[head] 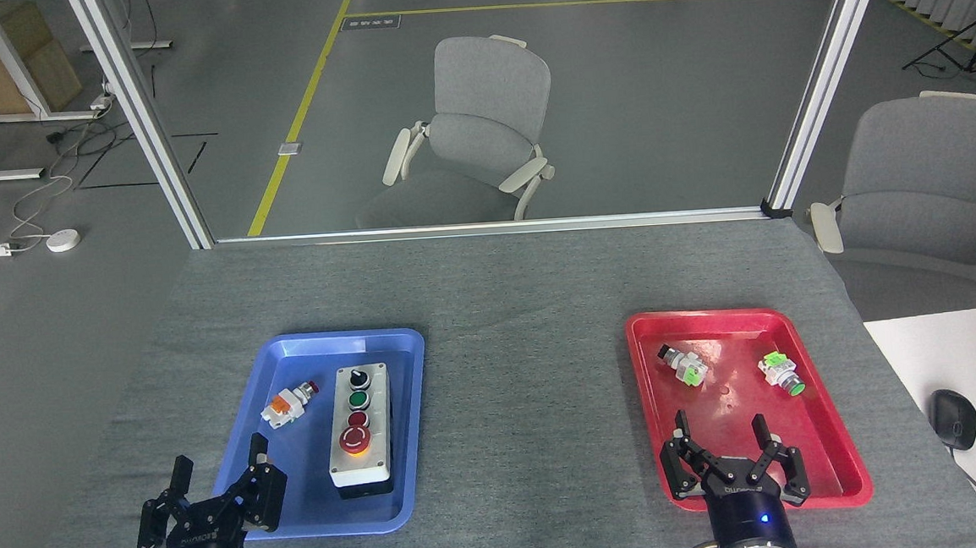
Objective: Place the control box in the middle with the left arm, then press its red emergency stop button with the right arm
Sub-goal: 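Move the left gripper forward to the grey control box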
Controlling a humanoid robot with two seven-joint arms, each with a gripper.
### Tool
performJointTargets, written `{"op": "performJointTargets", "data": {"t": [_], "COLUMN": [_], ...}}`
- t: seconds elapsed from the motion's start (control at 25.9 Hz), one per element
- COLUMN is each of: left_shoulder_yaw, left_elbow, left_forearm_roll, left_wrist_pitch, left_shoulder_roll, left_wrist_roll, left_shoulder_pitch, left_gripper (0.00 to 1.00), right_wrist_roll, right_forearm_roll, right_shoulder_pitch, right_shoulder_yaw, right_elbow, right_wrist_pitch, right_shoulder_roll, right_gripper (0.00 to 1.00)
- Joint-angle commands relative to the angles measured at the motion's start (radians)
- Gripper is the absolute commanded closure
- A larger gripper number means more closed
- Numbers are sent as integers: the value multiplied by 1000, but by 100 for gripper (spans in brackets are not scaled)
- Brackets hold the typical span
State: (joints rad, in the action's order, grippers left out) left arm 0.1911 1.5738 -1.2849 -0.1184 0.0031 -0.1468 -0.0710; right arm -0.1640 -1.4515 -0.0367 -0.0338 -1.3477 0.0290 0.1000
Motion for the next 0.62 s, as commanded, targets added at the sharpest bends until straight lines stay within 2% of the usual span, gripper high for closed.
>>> {"op": "performJointTargets", "data": {"t": [0.0,0.23,0.39,0.58], "left_shoulder_yaw": [-18,-139,-266,-392], "left_elbow": [81,114,88,22], "left_forearm_roll": [-137,-177,-260,-272], "left_wrist_pitch": [-4,26,172,292], "left_shoulder_roll": [-6,-34,-45,-66], "left_wrist_roll": [1,1,13,32], "left_shoulder_pitch": [-81,-178,-168,-138], "left_gripper": [1,1,1,1], "right_wrist_roll": [0,0,-2,-2], "right_forearm_roll": [-1,0,0,0], "right_shoulder_pitch": [0,0,0,0], "right_shoulder_yaw": [0,0,0,0], "right_elbow": [1,1,1,1], "right_wrist_pitch": [-1,0,2,2], "right_shoulder_roll": [1,3,4,7], "right_gripper": [2,2,2,2]}}
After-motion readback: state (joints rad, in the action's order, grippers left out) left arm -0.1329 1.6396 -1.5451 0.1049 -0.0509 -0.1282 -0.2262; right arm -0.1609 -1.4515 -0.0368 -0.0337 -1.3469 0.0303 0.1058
